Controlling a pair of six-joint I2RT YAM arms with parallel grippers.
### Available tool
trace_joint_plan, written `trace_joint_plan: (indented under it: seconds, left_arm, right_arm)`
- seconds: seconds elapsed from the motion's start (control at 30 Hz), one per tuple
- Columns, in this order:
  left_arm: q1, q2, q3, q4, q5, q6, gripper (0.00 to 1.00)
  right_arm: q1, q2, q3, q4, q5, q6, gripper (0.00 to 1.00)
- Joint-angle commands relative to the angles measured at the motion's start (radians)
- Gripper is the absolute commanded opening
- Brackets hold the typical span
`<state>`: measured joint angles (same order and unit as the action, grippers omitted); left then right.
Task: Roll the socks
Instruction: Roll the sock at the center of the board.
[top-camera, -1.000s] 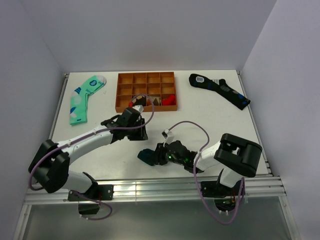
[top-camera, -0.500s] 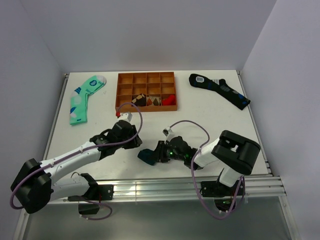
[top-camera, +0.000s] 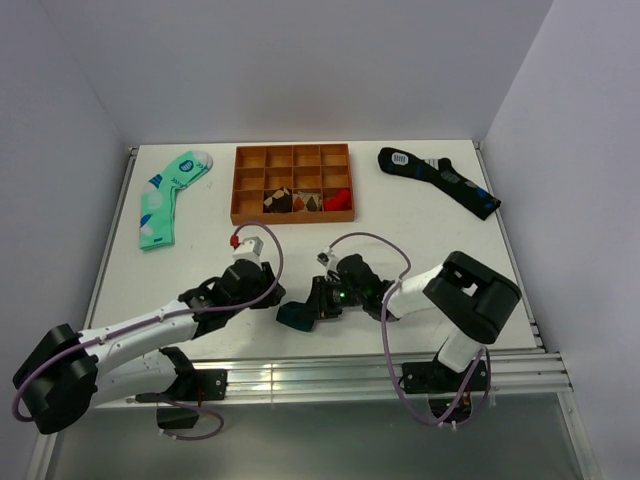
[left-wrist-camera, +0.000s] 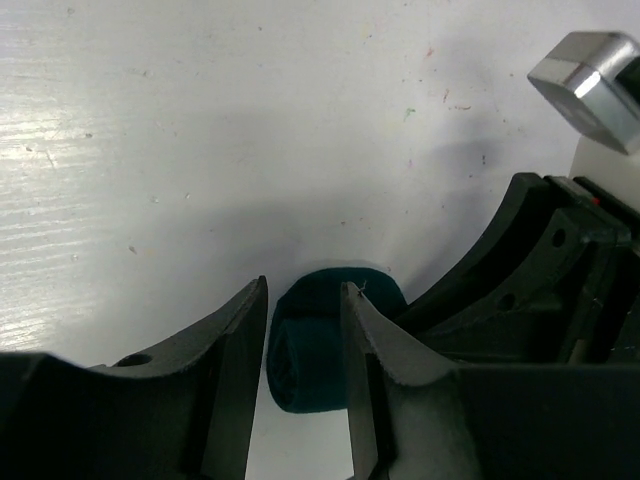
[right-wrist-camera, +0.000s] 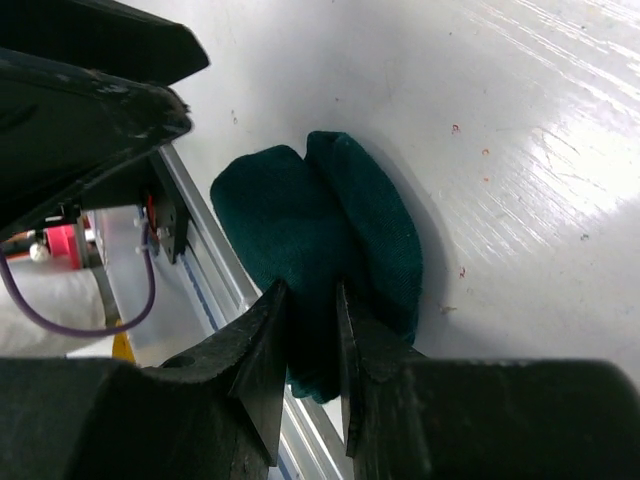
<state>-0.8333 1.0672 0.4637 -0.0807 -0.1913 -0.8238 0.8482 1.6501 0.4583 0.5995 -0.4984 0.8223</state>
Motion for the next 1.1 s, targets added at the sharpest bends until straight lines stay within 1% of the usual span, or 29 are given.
trace_joint_plan:
  seconds: [0.0, 0.1, 0.27, 0.4, 0.57, 0.77, 0.83, 0.93, 1.07]
  left_arm:
    - [-0.029, -0.027, -0.045, 0.131, -0.045, 0.025, 0.41]
    - [-0.067, -0.053, -0.098, 0.194, -0.075, 0.018, 0.41]
    - [-0.086, -0.125, -0.209, 0.304, -0.071, 0.015, 0.43]
    - [-0.089, -0.144, -0.252, 0.372, -0.056, 0.038, 0.44]
    - [-0.107, -0.157, -0.307, 0.458, -0.059, 0.055, 0.45]
    - [-0.121, -0.173, -0.338, 0.502, -0.063, 0.057, 0.46]
    - [-0.13, -0.174, -0.347, 0.522, -0.068, 0.049, 0.53]
    - [-0.144, -0.173, -0.379, 0.565, -0.076, 0.038, 0.53]
    - [-0.164, -0.196, -0.408, 0.581, -0.096, 0.034, 0.53]
  right_arm:
    - [-0.02, 0.079, -0.017, -0.362, -0.043, -0.107, 0.26]
    - [-0.04, 0.112, 0.008, -0.401, -0.068, -0.143, 0.27]
    - [-0.058, 0.157, 0.04, -0.469, -0.074, -0.17, 0.27]
    - [-0.072, 0.169, 0.068, -0.51, -0.08, -0.181, 0.27]
    - [-0.087, 0.174, 0.134, -0.635, -0.075, -0.225, 0.27]
    - [-0.123, 0.197, 0.192, -0.742, -0.083, -0.279, 0.27]
    - [-0.129, 0.206, 0.219, -0.783, -0.083, -0.301, 0.27]
    - [-0.143, 0.218, 0.262, -0.843, -0.085, -0.328, 0.27]
    - [-0.159, 0.218, 0.312, -0.923, -0.078, -0.367, 0.27]
